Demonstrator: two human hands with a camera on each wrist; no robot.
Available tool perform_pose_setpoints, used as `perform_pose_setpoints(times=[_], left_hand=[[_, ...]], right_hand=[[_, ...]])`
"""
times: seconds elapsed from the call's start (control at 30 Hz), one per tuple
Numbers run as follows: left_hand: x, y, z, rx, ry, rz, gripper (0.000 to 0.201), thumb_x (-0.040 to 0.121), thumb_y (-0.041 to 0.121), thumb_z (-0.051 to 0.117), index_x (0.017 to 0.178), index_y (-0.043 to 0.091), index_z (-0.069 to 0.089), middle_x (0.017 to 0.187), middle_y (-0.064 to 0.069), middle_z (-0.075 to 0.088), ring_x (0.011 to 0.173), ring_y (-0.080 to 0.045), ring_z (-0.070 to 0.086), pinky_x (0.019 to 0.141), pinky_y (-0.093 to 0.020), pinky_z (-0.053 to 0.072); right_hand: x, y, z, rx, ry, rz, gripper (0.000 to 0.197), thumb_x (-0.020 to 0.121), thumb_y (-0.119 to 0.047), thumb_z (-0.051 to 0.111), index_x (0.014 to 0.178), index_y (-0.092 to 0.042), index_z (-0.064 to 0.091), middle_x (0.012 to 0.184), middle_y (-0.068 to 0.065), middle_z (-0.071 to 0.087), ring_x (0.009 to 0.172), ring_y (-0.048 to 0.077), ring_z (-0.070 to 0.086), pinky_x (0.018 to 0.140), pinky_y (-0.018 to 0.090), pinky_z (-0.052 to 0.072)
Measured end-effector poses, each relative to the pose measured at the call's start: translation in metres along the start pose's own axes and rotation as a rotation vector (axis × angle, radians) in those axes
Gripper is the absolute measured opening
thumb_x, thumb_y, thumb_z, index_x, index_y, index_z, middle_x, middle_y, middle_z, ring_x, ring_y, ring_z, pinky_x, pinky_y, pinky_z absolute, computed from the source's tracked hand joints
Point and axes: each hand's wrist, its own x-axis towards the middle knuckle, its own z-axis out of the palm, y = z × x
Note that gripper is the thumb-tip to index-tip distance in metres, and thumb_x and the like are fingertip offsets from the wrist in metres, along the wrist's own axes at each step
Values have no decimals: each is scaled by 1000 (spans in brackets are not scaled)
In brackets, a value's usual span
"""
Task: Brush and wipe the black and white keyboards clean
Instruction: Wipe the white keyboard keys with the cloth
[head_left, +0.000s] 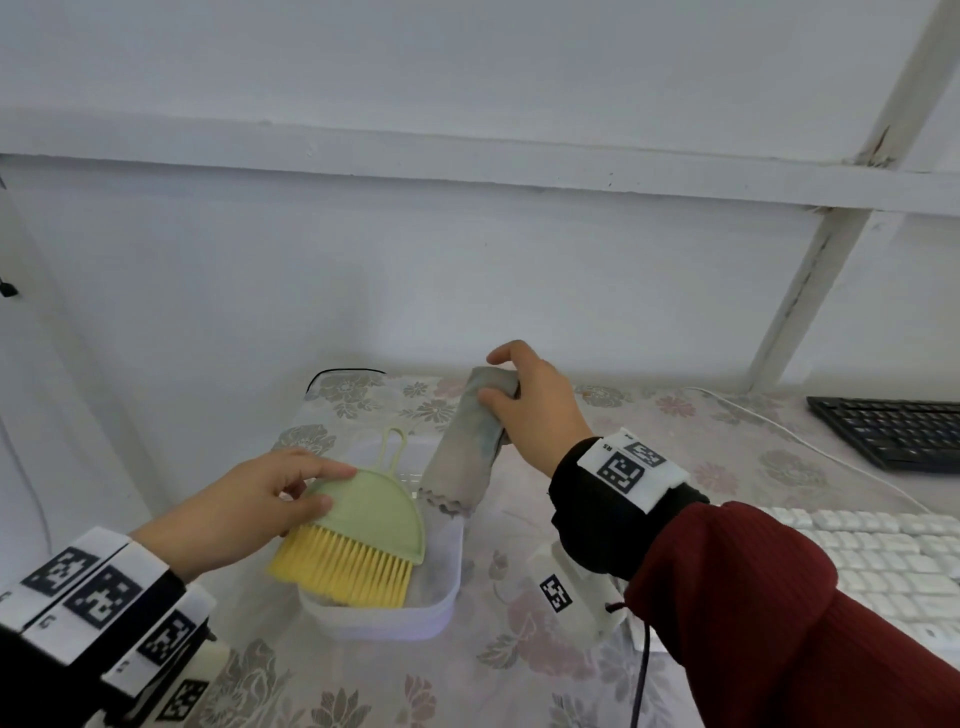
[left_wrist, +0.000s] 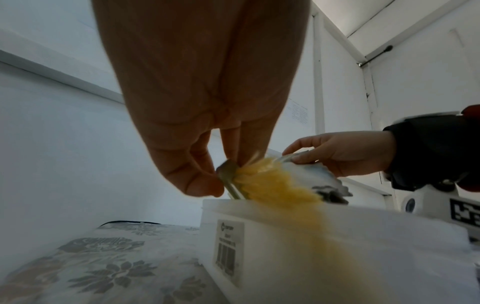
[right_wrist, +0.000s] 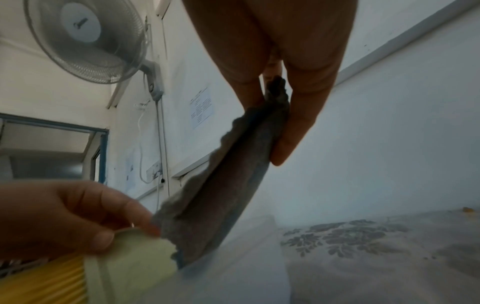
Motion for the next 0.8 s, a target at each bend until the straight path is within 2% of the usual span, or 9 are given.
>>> perform_pose_setpoints(times=[0.1,0.17,0.27,0.37,0.5,0.57,0.7,0.8], left_hand=[[-1,6,1,104,-14,25,30,90,22,60,109,45,57,114,14,52,100,-3,50,79,-15,40],[-3,13,2,158,-17,36,32,89,24,60,106,50,51,114,17,47,98,-1,49,75,-13,38],[-7,27,6,241,8,49,35,88,27,62,107,51,46,118,16,41,105,-3,46,81,-14,34],[-10,45,12,258,46,89,36,86,29,63,107,53,46,120,16,41,111,-3,45,86,-14,34],[-13,84,33,249,22,147,34,87,36,60,113,53,48,116,28,43,106,0,51,96,-24,41],[-13,108,50,253,-11,168,34,88,37,57,117,52,46,115,31,42,108,2,49,97,-25,42],[-6,150,88,300,-80,205,42,91,40,53,130,44,40,114,30,40,107,7,45,93,-15,41],[1,173,117,331,-137,186,49,92,38,54,138,37,36,120,20,41,107,6,43,93,-13,39]], right_hand=[[-3,5,-22,45,36,49,20,91,-9,52,111,-12,54,82,0,52,91,31,59,78,50,54],[-5,13,-43,51,51,88,20,92,-9,51,111,-11,56,82,-4,52,93,30,60,80,48,55],[-9,34,-78,18,79,141,20,92,-10,51,110,-11,60,97,3,58,100,30,59,84,46,54],[-14,57,-113,5,72,240,22,93,-7,50,112,-7,59,103,11,58,97,32,59,80,45,55],[-28,85,-150,8,-50,432,27,94,3,43,117,-3,56,102,15,56,88,28,56,71,38,54],[-35,97,-161,-25,-137,498,28,94,4,41,116,-4,55,100,14,57,87,26,56,71,35,53],[-42,121,-169,-148,-273,526,32,95,1,41,124,-4,53,112,16,56,97,27,56,87,40,52],[-47,131,-173,-438,-390,424,37,95,-8,45,132,-10,47,132,14,49,115,27,50,95,31,42]])
